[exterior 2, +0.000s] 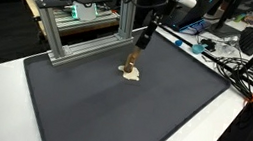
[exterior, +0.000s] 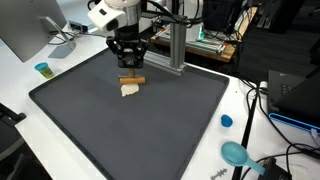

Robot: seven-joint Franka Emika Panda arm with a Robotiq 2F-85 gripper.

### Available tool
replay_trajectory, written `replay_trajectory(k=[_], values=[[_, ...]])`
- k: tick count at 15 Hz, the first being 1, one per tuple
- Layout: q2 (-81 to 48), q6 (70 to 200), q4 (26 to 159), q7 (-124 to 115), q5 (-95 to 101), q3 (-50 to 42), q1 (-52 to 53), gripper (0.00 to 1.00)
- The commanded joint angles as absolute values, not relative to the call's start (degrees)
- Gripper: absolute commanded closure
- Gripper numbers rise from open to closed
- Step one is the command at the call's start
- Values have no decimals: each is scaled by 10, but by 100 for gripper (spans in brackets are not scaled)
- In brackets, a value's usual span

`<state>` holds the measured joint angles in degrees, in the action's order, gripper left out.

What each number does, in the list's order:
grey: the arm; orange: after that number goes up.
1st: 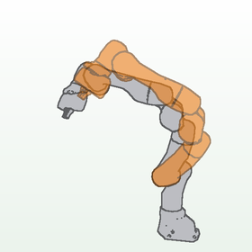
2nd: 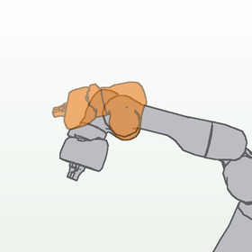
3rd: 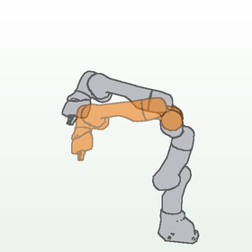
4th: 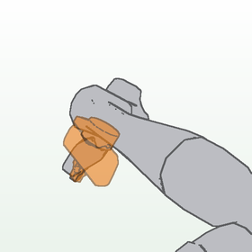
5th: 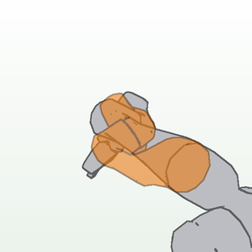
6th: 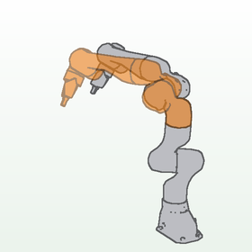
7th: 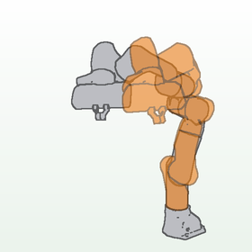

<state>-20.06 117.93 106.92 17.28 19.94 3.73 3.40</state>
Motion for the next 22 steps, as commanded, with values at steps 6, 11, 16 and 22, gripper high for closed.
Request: replay_trajectory(k=[6, 11, 16, 22], values=[[-275, 1123, 957, 257, 192, 40, 30, 78], [-329, 1086, 908, 289, 185, 42, 25, 78], [-352, 1075, 904, 288, 183, 46, 27, 78], [-365, 1059, 904, 298, 194, 43, 28, 78]])
